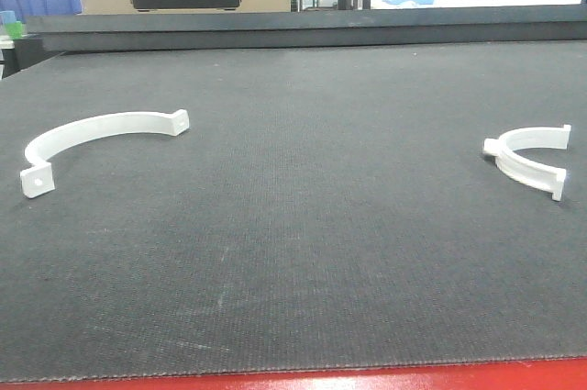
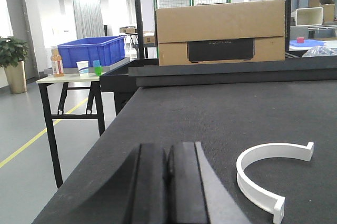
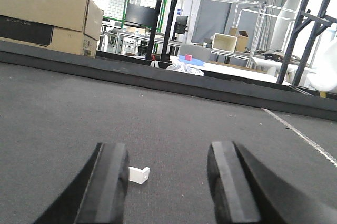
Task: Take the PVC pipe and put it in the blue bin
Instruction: 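Lower the right gripper toward the white pipe clamp nearer it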
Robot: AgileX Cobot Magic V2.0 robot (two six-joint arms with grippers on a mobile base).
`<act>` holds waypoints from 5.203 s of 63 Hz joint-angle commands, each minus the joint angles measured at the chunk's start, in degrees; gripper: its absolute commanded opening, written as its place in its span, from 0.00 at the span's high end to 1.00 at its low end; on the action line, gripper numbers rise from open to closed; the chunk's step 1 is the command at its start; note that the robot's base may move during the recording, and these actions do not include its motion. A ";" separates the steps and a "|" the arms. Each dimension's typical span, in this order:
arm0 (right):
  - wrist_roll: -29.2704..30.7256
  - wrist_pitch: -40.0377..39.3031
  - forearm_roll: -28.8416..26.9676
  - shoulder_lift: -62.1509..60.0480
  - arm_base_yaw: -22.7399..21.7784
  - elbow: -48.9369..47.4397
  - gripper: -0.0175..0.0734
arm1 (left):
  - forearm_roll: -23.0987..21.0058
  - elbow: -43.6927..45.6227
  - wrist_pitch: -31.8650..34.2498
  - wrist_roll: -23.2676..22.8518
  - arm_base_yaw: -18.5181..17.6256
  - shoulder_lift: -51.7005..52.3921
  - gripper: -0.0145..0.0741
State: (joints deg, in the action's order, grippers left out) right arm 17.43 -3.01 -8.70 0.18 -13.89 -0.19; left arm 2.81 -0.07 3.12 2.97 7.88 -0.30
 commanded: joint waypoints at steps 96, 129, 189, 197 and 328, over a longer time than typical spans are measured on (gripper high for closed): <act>0.06 27.94 -6.74 5.16 -0.27 -34.19 0.54 | 0.07 0.07 0.93 -0.17 -0.13 0.30 0.96; 0.06 38.78 -11.98 18.02 0.39 -39.11 0.54 | -1.51 1.52 6.64 -0.82 -0.13 0.30 0.96; 0.06 53.38 -16.53 49.14 0.39 -49.59 0.54 | -10.08 35.12 -24.83 -3.59 -0.13 -40.51 0.96; 0.06 53.53 -16.68 51.17 0.39 -49.59 0.54 | -10.08 37.20 -24.55 -3.45 -0.13 -44.77 0.96; 0.06 35.50 -20.47 60.91 0.39 -49.59 0.27 | -6.99 45.40 -17.34 -2.97 -0.25 -58.88 0.96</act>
State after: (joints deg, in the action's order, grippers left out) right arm 17.38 34.18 -28.97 61.10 -13.60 -49.46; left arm -4.29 44.90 -15.91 0.00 7.88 -59.21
